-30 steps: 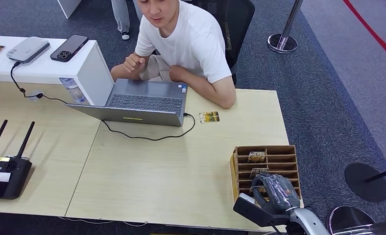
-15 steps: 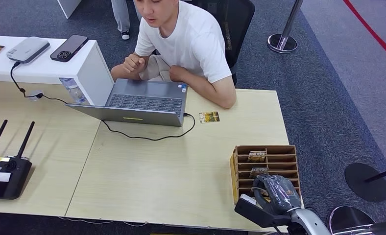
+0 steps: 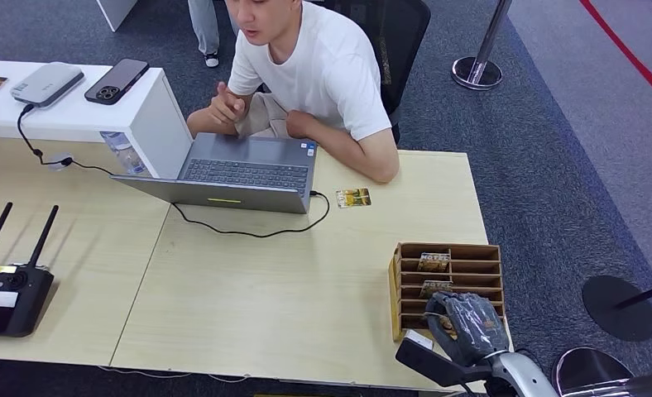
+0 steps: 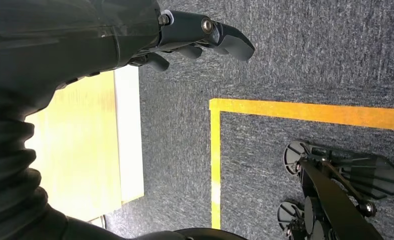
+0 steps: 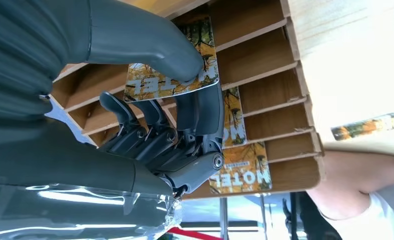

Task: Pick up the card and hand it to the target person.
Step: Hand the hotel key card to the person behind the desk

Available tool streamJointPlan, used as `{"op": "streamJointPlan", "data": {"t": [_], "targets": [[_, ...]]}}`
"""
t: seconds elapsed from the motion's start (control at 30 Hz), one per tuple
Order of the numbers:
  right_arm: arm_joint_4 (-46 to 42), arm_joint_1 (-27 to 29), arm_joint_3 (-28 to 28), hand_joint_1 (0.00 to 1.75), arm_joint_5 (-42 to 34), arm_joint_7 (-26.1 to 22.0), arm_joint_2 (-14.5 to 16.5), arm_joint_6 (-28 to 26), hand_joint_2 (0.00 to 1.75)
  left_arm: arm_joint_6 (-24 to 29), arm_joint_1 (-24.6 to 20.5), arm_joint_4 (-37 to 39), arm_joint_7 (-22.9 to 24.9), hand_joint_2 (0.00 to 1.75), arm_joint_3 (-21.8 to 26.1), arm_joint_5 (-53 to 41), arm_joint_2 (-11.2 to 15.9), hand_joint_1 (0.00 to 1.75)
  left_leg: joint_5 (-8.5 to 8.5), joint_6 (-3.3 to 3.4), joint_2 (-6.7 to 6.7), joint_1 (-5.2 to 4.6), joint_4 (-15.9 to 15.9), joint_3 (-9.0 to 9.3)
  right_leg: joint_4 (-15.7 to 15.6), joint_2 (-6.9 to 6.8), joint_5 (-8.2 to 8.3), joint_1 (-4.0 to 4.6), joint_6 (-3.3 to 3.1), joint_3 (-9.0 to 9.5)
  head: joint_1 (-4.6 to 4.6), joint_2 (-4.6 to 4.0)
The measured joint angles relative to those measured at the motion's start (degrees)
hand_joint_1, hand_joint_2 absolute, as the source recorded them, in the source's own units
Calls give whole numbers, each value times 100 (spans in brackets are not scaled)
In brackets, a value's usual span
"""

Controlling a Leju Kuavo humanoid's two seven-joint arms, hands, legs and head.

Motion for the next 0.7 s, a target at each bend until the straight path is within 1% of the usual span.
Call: {"op": "streamJointPlan", "data": {"t": [0.13,0.27,0.5,0.7], "targets": [[-80,-51,3,155,-22,-470,20,-420,175,-12,0,1,-42,175,0,50,0,0,0,0,0,0,0,0,0,0,0,0,0,0,0,0],[-207,-126,-7,155,-136,-778,73,-760,175,-34,0,1,-62,175,0,90,-1,0,0,0,0,0,0,0,0,0,0,0,0,0,0,0],[-451,-230,-136,155,-358,-1086,117,-1080,175,-74,0,13,-77,175,0,128,-1,0,0,0,0,0,0,0,0,0,0,0,0,0,1,0],[-575,-292,-194,155,-412,-1173,152,-1182,175,-78,0,14,-87,175,0,138,0,0,0,0,-1,0,0,0,0,0,0,0,0,0,0,0]]}}
